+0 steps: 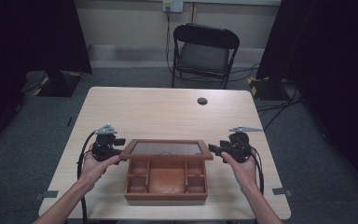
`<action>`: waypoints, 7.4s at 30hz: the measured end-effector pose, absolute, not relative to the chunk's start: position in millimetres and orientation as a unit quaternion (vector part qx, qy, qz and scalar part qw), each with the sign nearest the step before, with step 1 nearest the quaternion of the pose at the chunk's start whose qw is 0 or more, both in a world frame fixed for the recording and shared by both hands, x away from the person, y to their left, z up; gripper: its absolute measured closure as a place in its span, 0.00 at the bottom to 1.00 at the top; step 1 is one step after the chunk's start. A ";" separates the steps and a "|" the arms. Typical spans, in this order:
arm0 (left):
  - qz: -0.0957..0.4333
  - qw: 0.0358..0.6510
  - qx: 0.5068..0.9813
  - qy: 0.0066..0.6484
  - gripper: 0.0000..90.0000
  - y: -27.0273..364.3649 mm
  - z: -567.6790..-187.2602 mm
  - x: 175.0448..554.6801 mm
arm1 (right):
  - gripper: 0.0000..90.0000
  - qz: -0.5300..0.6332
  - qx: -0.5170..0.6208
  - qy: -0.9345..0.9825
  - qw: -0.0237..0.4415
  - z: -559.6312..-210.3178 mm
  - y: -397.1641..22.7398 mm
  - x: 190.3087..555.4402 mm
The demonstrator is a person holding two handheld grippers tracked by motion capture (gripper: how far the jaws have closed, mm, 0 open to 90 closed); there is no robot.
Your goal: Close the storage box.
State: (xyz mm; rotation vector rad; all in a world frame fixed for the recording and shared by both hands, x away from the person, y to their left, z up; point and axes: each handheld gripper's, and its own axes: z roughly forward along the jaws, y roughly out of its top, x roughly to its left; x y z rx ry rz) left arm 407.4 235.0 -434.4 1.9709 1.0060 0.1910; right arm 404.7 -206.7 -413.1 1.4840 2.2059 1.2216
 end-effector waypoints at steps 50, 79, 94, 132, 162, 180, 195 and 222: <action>0.073 0.438 0.798 0.408 0.24 235.1 -439.5 406.2 | 0.86 0.464 0.222 0.853 -0.092 -332.6 -98.1 394.6; 0.074 0.427 0.805 0.405 0.25 233.1 -442.3 407.5 | 0.91 0.437 0.193 0.868 -0.139 -344.4 -81.8 397.3; 0.068 0.425 0.806 0.406 0.25 233.0 -442.6 408.0 | 0.92 0.435 0.190 0.870 -0.132 -345.0 -83.3 395.1; 0.069 0.417 0.791 0.443 0.23 261.3 -445.8 422.9 | 0.92 0.404 0.179 0.890 -0.113 -359.6 -86.8 376.4; 0.071 0.410 0.797 0.438 0.23 259.0 -446.6 422.6 | 0.92 0.353 0.182 0.910 -0.121 -414.2 -77.6 357.5; 0.067 0.406 0.800 0.436 0.24 255.9 -445.9 422.4 | 0.72 0.380 0.223 0.890 -0.119 -410.5 -87.9 365.7; 0.076 0.399 0.802 0.438 0.24 258.5 -443.5 423.4 | 0.28 0.433 0.382 0.816 0.014 -389.6 -166.5 396.3; 0.103 0.304 0.808 0.493 0.23 309.0 -481.5 415.8 | 0.17 0.270 0.605 0.740 0.116 -471.1 -283.5 393.8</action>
